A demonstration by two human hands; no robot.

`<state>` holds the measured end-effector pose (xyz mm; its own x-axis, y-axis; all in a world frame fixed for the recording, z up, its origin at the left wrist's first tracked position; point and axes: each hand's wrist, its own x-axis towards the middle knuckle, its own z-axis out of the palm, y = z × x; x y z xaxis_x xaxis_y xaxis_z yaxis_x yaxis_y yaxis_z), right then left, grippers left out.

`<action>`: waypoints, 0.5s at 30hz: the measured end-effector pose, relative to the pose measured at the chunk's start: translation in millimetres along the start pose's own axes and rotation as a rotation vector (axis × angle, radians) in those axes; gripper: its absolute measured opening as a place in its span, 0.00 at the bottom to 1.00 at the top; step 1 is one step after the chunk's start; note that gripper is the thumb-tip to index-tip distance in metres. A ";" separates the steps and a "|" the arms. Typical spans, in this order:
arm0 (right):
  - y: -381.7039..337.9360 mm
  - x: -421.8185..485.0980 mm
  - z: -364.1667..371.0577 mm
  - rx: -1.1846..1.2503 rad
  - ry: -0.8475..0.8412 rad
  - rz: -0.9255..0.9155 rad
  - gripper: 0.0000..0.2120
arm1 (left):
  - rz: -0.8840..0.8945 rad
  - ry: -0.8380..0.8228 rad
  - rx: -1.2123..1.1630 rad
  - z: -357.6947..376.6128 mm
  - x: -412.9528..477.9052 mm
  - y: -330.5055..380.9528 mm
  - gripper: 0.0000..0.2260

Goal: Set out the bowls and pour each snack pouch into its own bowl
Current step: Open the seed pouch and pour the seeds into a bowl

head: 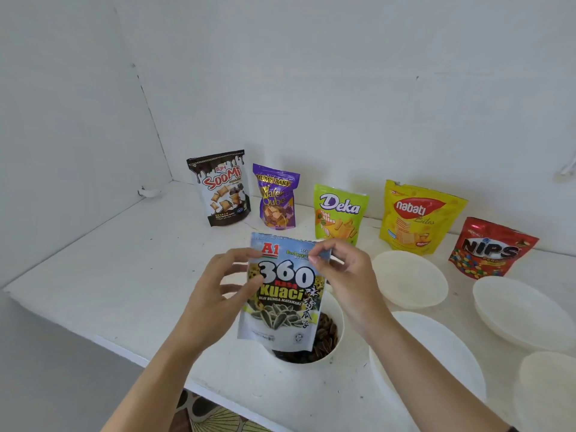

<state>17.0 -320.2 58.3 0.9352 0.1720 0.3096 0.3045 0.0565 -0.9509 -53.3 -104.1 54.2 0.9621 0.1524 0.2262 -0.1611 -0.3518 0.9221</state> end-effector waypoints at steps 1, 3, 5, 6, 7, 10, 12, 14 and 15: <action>0.3 0.5 6.4 0.019 0.000 -0.004 0.09 | -0.003 -0.003 -0.008 1.6 -0.1 2.0 0.10; 0.1 2.5 20.5 0.055 -0.017 -0.005 0.08 | -0.028 -0.010 -0.058 2.9 -0.7 8.4 0.08; -0.8 4.9 36.8 0.078 -0.057 -0.002 0.07 | -0.029 0.004 -0.067 -2.6 -4.0 14.6 0.07; -1.1 6.6 45.7 0.087 -0.077 -0.001 0.07 | -0.020 0.021 -0.041 -8.3 -7.1 16.8 0.08; -1.9 8.7 54.8 0.100 -0.096 -0.001 0.08 | -0.017 0.044 -0.005 -16.7 -10.9 17.3 0.08; -6.8 14.5 86.6 0.164 -0.160 0.012 0.10 | -0.053 0.153 0.107 -54.1 -25.3 13.8 0.09; -10.6 15.4 111.9 0.208 -0.238 0.044 0.08 | -0.088 0.197 0.130 -82.6 -38.7 12.1 0.09; -13.5 12.2 138.6 0.225 -0.329 0.059 0.07 | -0.123 0.219 0.152 -107.9 -52.7 14.2 0.10; -14.3 9.7 152.6 0.229 -0.371 0.058 0.07 | -0.138 0.237 0.185 -119.4 -59.2 15.1 0.11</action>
<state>-5.9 -169.2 75.0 0.8083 0.5206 0.2750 0.1664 0.2461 -0.9549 -139.0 -8.2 92.2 0.8905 0.4133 0.1901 0.0305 -0.4712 0.8815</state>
